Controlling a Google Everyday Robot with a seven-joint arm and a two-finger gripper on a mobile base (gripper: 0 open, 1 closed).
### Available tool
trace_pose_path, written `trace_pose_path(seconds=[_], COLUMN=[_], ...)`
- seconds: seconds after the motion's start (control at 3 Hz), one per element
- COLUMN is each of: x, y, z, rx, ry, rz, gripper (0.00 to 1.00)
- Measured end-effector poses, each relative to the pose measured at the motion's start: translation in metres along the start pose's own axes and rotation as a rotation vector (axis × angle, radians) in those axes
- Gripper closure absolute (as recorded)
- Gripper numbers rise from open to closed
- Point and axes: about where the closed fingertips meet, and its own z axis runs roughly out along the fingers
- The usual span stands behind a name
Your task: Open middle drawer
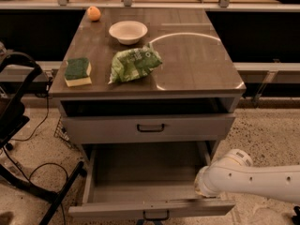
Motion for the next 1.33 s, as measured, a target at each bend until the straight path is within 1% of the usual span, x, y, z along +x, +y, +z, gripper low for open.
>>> trace_pose_path(seconds=[0.33, 0.67, 1.0, 1.33], x=[-0.028, -0.049, -0.045, -0.033], y=[-0.028, -0.028, 0.000, 0.029], z=[-0.002, 0.011, 0.026, 0.032], rx=[0.051, 0.033, -0.024, -0.067], ry=[-0.099, -0.145, -0.144, -0.128], rz=[-0.024, -0.052, -0.038, -0.008], gripper=[1.00, 1.00, 1.00, 1.00])
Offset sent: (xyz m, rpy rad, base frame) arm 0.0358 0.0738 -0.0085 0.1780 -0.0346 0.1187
